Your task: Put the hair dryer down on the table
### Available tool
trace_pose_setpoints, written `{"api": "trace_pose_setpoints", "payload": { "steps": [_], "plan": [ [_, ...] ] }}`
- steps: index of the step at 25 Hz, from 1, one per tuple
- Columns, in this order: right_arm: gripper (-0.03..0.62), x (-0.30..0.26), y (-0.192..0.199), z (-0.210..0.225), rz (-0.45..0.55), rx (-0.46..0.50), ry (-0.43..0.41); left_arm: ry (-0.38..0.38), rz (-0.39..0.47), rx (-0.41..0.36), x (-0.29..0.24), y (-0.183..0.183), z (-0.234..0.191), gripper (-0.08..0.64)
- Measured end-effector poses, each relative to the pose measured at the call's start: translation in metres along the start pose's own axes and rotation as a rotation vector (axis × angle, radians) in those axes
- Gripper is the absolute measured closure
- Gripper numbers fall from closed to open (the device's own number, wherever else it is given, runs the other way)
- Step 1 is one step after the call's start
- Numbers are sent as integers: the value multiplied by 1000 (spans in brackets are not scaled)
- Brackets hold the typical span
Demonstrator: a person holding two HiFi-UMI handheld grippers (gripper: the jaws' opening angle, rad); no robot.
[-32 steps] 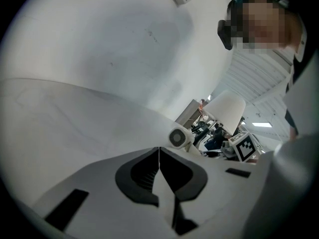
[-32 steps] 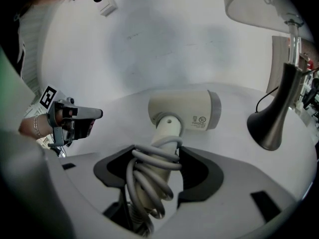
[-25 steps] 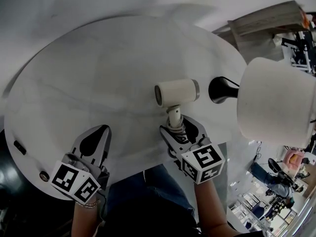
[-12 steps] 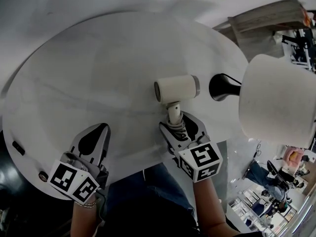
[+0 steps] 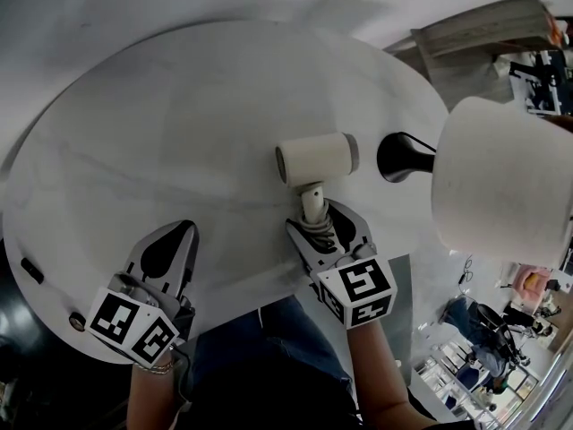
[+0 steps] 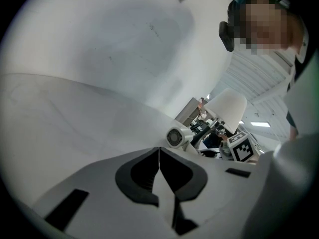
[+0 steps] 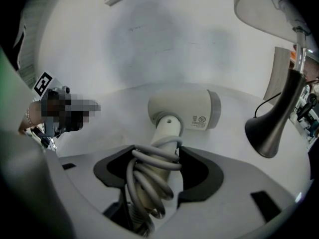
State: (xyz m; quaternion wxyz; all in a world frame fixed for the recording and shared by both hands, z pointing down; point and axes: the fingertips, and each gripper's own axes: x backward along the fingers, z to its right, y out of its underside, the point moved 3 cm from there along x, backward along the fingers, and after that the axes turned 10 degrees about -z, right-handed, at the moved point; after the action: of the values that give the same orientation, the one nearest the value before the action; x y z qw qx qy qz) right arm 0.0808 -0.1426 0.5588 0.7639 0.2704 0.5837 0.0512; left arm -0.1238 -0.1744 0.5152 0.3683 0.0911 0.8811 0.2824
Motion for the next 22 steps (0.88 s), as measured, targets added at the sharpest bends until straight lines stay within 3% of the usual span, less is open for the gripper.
{"api": "trace_pose_setpoints", "payload": {
  "steps": [22],
  "plan": [
    [299,-7,3,4,-5,20,28,8,-23,1,-11,4,4,543]
  ]
}}
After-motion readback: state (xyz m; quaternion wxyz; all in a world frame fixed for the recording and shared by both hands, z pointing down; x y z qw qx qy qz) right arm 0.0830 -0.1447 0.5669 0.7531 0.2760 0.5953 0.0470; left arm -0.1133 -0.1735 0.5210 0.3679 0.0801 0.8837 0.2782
